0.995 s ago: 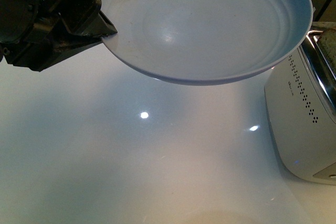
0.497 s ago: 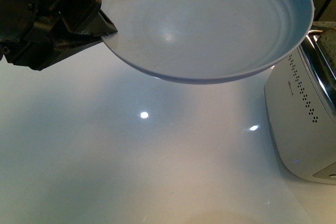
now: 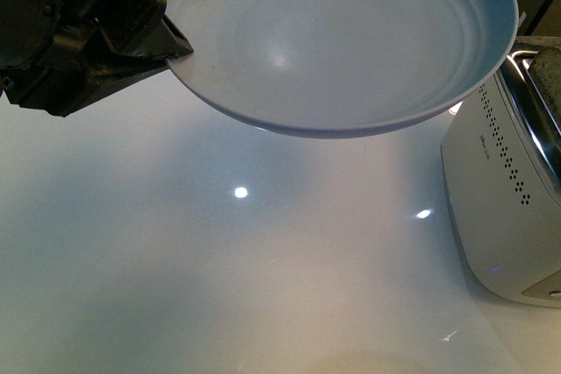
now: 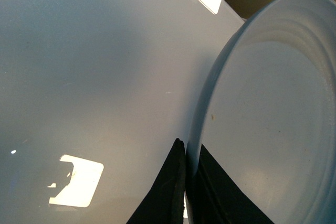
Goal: Left arm holds plate, right arm toasts bread
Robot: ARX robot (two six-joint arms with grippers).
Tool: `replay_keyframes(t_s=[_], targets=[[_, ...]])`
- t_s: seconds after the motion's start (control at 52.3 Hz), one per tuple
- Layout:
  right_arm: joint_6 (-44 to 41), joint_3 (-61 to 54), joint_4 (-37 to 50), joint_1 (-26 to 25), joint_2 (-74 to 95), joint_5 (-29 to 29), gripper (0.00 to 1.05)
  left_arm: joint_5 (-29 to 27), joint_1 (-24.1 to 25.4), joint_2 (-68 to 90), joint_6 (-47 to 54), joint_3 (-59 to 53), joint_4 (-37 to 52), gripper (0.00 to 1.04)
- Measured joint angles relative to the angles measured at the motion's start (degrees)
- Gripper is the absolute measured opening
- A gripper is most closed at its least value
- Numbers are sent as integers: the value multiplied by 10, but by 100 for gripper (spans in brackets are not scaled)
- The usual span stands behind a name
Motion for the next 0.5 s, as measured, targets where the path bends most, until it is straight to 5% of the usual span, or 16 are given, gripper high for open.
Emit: replay_keyframes(t_s=[0.172, 0.497], targets=[[0, 0, -1, 0, -2, 0, 2, 1, 0, 0, 0, 0, 0, 3], [0, 0, -2, 0, -2, 0, 52, 1, 0, -1, 0, 0, 0, 3]])
